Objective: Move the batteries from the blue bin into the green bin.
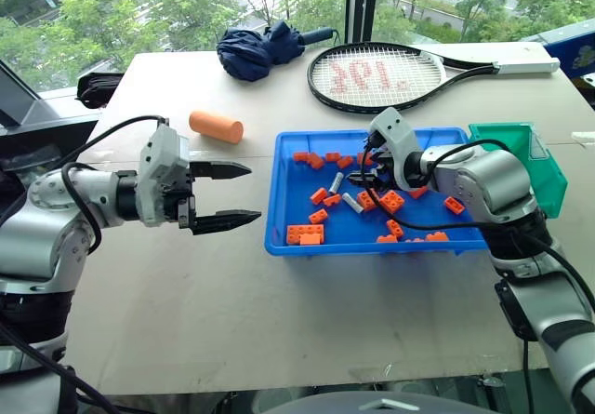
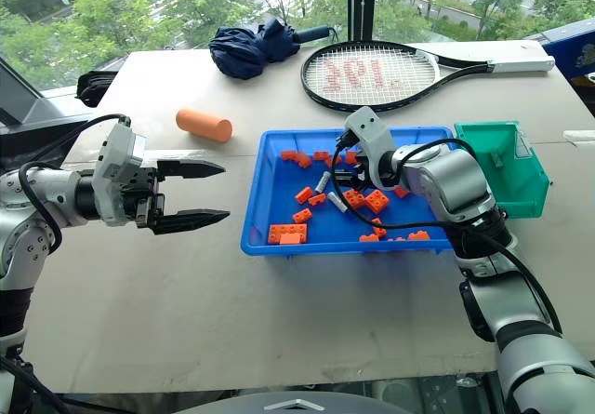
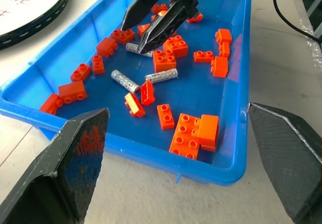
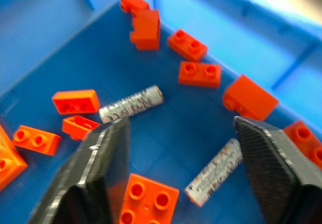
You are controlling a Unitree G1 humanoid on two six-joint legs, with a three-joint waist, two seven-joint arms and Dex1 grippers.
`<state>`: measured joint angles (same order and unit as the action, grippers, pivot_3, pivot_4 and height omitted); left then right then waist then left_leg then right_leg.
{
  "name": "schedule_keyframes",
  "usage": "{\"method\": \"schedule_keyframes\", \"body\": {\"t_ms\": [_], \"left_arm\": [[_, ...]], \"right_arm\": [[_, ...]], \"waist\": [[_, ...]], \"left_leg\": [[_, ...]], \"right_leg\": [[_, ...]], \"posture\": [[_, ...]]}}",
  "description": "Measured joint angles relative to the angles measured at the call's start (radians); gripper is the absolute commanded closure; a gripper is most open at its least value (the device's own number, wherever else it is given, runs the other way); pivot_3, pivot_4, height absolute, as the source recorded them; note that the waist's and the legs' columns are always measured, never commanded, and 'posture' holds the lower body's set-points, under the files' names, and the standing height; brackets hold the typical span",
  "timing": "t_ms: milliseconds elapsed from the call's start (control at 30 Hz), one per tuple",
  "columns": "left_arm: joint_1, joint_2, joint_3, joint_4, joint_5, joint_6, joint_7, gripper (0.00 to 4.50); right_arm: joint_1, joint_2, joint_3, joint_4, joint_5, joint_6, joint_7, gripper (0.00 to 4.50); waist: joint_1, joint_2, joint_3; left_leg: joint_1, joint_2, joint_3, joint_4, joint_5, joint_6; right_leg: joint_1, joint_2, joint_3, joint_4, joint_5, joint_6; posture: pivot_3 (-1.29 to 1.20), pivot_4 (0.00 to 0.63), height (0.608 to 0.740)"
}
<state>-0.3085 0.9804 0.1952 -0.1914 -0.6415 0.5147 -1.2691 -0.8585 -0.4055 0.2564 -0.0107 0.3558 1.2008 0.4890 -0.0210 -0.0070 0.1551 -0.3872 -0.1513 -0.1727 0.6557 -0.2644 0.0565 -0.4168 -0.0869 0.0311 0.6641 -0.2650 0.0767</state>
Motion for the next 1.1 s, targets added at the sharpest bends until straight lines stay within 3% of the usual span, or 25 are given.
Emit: {"method": "schedule_keyframes", "body": {"t_ms": [100, 133, 400, 533, 567, 600, 900, 1033, 1100], "left_arm": [[-0.003, 0.000, 0.000, 0.000, 0.000, 0.000, 0.007, 0.00], [-0.007, -0.001, 0.000, 0.000, 0.000, 0.000, 0.008, 0.00], [-0.030, -0.001, 0.000, 0.000, -0.002, 0.000, 0.008, 0.00], [-0.031, -0.001, 0.000, 0.000, -0.002, 0.000, 0.007, 0.00], [-0.032, -0.001, 0.000, 0.000, -0.002, 0.000, 0.007, 0.00], [-0.033, -0.001, 0.000, 0.000, -0.002, 0.000, 0.007, 0.00], [-0.041, -0.001, 0.000, 0.000, -0.002, 0.001, 0.007, 0.00], [-0.042, -0.001, -0.001, 0.000, -0.002, 0.001, 0.007, 0.00], [-0.042, -0.001, -0.001, 0.000, -0.002, 0.001, 0.008, 0.00]], "right_arm": [[0.000, 0.005, 0.000, 0.012, -0.009, 0.016, -0.009, 4.28], [0.001, 0.010, 0.001, 0.012, -0.016, 0.017, -0.014, 4.44], [0.015, 0.011, 0.009, 0.035, -0.059, 0.008, -0.017, 4.44], [0.015, 0.013, 0.009, 0.045, -0.077, -0.008, -0.019, 2.64], [0.015, 0.017, 0.009, 0.052, -0.080, -0.009, -0.020, 2.51], [0.015, 0.022, 0.009, 0.057, -0.082, -0.009, -0.022, 1.87], [0.016, 0.056, 0.000, 0.097, -0.086, -0.011, -0.030, 1.87], [0.016, 0.070, -0.004, 0.138, -0.102, -0.051, -0.036, 3.78], [0.015, 0.073, -0.012, 0.150, -0.106, -0.061, -0.037, 4.47]], "waist": [[-0.009, 0.000, 0.000], [-0.012, 0.000, 0.000], [-0.023, 0.000, 0.000], [-0.023, 0.000, 0.000], [-0.023, 0.000, 0.000], [-0.023, 0.000, 0.000], [-0.023, 0.000, 0.000], [-0.023, 0.000, 0.000], [-0.023, 0.000, 0.000]], "left_leg": [[0.000, 0.000, 0.000, 0.000, 0.000, 0.000], [0.000, 0.000, 0.000, 0.000, 0.000, 0.000], [0.000, 0.000, 0.000, 0.000, 0.000, 0.000], [0.000, 0.000, 0.000, -0.001, 0.000, 0.000], [0.000, 0.000, 0.000, -0.001, 0.000, 0.000], [0.000, 0.000, 0.000, -0.001, 0.000, 0.000], [0.000, 0.000, 0.000, -0.001, 0.000, 0.000], [0.000, 0.000, 0.000, -0.001, 0.000, 0.000], [0.000, 0.000, 0.000, -0.001, 0.000, 0.000]], "right_leg": [[0.000, 0.000, 0.000, 0.000, 0.000, 0.000], [0.000, 0.000, 0.000, 0.001, 0.000, 0.000], [-0.001, 0.000, 0.000, 0.001, 0.000, 0.000], [-0.001, 0.000, 0.000, 0.001, 0.000, 0.000], [-0.001, 0.000, 0.000, 0.001, 0.000, 0.000], [-0.001, 0.000, 0.000, 0.001, 0.000, 0.000], [-0.001, 0.000, 0.000, 0.001, 0.000, 0.000], [-0.001, 0.000, 0.000, 0.001, 0.000, 0.000], [-0.001, 0.000, 0.000, 0.001, 0.000, 0.000]], "posture": [[0.00, 0.150, 0.740], [0.00, 0.150, 0.740], [0.00, 0.150, 0.740], [0.00, 0.150, 0.740], [0.00, 0.150, 0.740], [0.00, 0.150, 0.740], [0.00, 0.150, 0.740], [0.00, 0.150, 0.740], [0.00, 0.150, 0.740]]}}
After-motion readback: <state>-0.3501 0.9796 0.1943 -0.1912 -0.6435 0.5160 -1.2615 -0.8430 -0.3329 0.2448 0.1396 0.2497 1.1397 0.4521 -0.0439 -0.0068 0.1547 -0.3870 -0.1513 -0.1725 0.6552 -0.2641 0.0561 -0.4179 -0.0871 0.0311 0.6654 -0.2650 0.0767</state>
